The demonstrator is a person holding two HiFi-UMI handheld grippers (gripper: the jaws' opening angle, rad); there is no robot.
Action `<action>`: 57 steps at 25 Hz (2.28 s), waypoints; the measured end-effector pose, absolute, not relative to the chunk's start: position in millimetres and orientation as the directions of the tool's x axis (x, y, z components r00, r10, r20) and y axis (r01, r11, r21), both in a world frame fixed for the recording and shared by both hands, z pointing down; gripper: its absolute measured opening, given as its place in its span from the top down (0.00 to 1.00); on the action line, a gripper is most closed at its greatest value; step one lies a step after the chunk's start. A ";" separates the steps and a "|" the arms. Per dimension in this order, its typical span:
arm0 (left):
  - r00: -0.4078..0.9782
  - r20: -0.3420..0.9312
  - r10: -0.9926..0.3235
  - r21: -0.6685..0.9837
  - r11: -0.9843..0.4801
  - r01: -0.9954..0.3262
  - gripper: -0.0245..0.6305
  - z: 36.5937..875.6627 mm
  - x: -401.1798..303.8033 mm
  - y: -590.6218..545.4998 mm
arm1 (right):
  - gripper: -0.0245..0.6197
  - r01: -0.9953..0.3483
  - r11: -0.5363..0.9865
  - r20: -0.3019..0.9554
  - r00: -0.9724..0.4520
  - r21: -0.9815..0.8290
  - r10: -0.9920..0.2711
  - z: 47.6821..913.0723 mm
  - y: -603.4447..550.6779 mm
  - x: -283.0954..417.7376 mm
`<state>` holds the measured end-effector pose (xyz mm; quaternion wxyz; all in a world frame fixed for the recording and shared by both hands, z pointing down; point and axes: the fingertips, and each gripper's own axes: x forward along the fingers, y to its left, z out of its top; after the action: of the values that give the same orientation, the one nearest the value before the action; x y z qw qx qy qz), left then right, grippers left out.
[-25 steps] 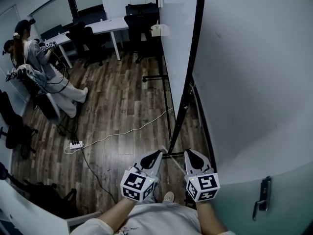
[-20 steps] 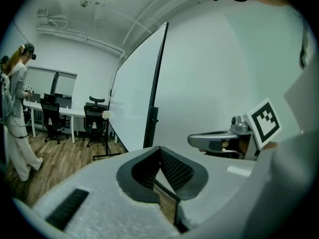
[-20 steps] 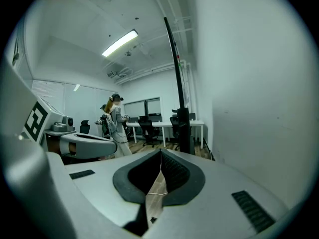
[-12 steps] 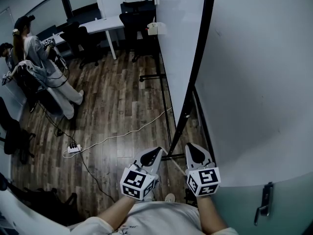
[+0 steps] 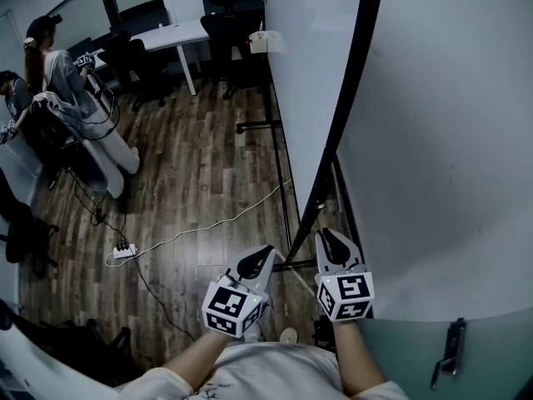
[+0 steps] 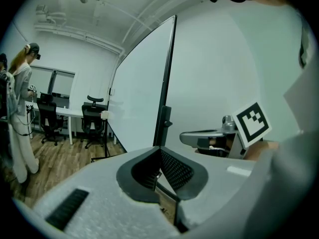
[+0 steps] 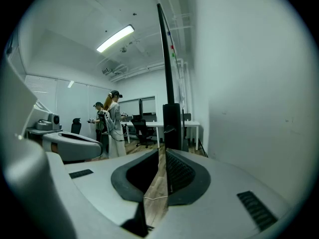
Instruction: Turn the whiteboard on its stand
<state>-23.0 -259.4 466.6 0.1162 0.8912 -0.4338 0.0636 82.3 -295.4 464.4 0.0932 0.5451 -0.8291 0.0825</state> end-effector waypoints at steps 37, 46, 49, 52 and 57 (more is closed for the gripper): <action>0.573 0.268 -0.775 0.168 -0.548 -0.820 0.95 482.4 -46.3 -277.2 | 0.65 -0.941 0.338 0.308 -0.327 -0.016 -0.894 487.4 -395.3 73.1; 0.572 0.264 -0.777 0.170 -0.546 -0.820 0.95 485.9 -49.0 -269.7 | 0.66 -0.943 0.332 0.315 -0.317 -0.008 -0.895 493.0 -390.9 72.2; 0.571 0.266 -0.777 0.173 -0.544 -0.821 0.95 483.1 -50.1 -269.6 | 0.66 -0.944 0.331 0.315 -0.314 0.000 -0.896 490.0 -391.8 72.2; 0.568 0.266 -0.779 0.173 -0.541 -0.823 0.95 483.4 -50.7 -268.4 | 0.66 -0.944 0.331 0.317 -0.313 0.004 -0.895 491.0 -392.7 72.6; 0.563 0.265 -0.782 0.172 -0.537 -0.826 0.95 487.1 -53.7 -258.7 | 0.66 -0.946 0.323 0.315 -0.303 0.012 -0.899 495.3 -387.4 72.8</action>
<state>-53.7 -258.7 487.1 0.1396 0.8730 -0.4606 0.0782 72.8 -387.4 495.3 0.1333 0.5749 -0.8025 0.0879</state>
